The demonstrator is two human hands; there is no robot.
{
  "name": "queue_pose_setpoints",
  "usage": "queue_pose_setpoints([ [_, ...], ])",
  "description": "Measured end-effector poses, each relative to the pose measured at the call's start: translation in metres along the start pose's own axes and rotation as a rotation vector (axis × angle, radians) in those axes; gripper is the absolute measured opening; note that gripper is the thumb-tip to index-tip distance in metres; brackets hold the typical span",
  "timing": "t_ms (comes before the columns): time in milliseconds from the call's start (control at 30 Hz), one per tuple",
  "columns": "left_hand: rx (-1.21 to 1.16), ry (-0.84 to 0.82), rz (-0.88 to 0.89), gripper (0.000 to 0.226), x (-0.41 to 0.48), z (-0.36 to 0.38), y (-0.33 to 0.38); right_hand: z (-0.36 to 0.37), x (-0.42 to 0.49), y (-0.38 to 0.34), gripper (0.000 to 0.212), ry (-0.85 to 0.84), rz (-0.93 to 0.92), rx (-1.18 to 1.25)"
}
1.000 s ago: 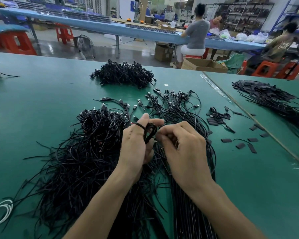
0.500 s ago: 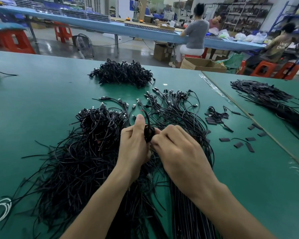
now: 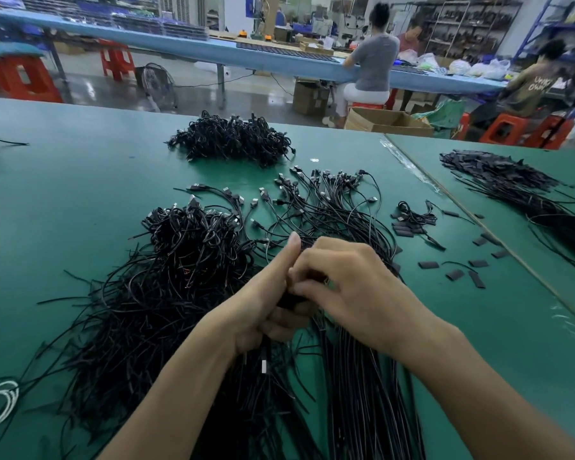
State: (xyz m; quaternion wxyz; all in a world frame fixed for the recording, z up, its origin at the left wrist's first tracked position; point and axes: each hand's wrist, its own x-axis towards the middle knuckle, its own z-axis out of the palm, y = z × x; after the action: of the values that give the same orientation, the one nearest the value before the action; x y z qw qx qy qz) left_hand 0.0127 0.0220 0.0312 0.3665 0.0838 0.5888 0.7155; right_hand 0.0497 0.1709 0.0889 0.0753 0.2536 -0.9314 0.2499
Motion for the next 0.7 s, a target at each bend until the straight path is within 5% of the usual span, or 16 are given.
queue_pose_setpoints([
  [233,0.403,-0.259,0.18,0.03,-0.009,-0.005,0.005,0.002,-0.003,0.006,0.009,-0.002,0.118,0.073],
  [300,0.431,-0.251,0.203,0.016,-0.01,-0.002,0.007,0.005,-0.005,0.004,0.007,0.018,0.097,-0.003],
  [700,0.543,0.017,0.299,0.025,0.002,-0.003,-0.005,0.009,-0.006,-0.005,0.006,-0.006,-0.02,-0.187],
])
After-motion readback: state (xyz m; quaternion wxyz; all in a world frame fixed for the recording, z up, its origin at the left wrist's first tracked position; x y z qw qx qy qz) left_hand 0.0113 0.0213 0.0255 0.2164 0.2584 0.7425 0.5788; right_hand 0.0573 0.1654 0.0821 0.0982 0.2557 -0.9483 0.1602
